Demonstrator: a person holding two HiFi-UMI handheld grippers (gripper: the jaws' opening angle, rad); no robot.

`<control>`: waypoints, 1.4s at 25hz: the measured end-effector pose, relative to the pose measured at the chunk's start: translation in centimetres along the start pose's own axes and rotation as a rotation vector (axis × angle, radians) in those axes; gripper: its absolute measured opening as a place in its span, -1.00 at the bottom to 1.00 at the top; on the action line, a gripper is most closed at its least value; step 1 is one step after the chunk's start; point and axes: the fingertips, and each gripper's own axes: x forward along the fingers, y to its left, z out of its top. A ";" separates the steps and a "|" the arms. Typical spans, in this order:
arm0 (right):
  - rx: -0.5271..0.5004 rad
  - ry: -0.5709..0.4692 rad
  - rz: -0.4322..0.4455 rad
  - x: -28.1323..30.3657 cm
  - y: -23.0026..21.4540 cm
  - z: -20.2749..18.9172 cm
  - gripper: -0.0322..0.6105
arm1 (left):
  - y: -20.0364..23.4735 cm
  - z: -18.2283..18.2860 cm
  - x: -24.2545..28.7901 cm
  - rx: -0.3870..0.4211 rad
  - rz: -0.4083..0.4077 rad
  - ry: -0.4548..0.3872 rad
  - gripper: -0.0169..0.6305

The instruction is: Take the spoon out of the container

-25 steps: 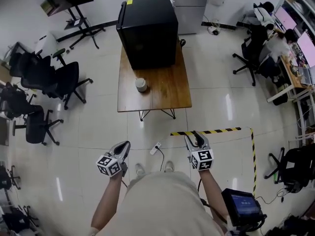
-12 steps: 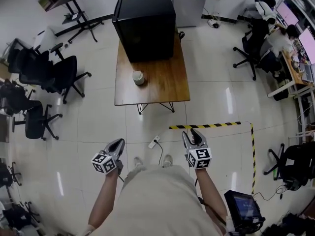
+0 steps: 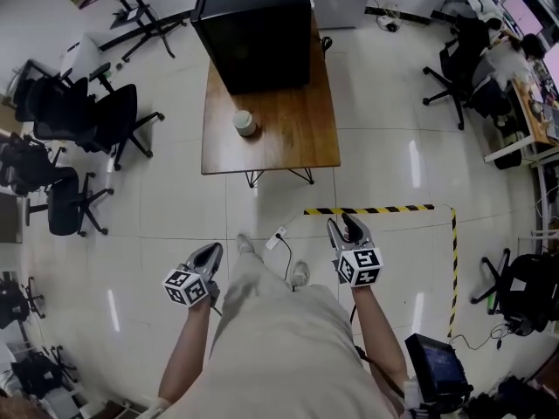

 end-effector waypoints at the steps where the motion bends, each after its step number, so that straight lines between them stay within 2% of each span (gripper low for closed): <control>1: -0.004 0.005 -0.004 0.4 -0.2 0.1 -0.38 | 0.2 0.5 0.4 0.000 -0.005 -0.005 -1.00; 4: -0.021 0.015 -0.018 2.2 -0.4 0.7 -0.38 | 1.4 1.9 2.1 -0.006 -0.031 -0.014 -1.00; 10: -0.036 0.030 -0.059 6.4 0.7 3.0 -0.38 | 5.8 5.3 5.9 -0.003 -0.089 0.035 -1.00; 19: -0.078 0.021 -0.100 15.6 5.2 10.0 -0.38 | 11.3 13.1 10.0 0.036 -0.199 0.068 -1.00; 29: -0.107 0.063 -0.128 22.8 8.7 14.0 -0.38 | 16.0 16.0 12.4 0.028 -0.324 0.114 -1.00; 35: -0.131 0.091 -0.148 24.4 8.3 15.0 -0.38 | 18.3 18.3 13.2 0.041 -0.326 0.101 -1.00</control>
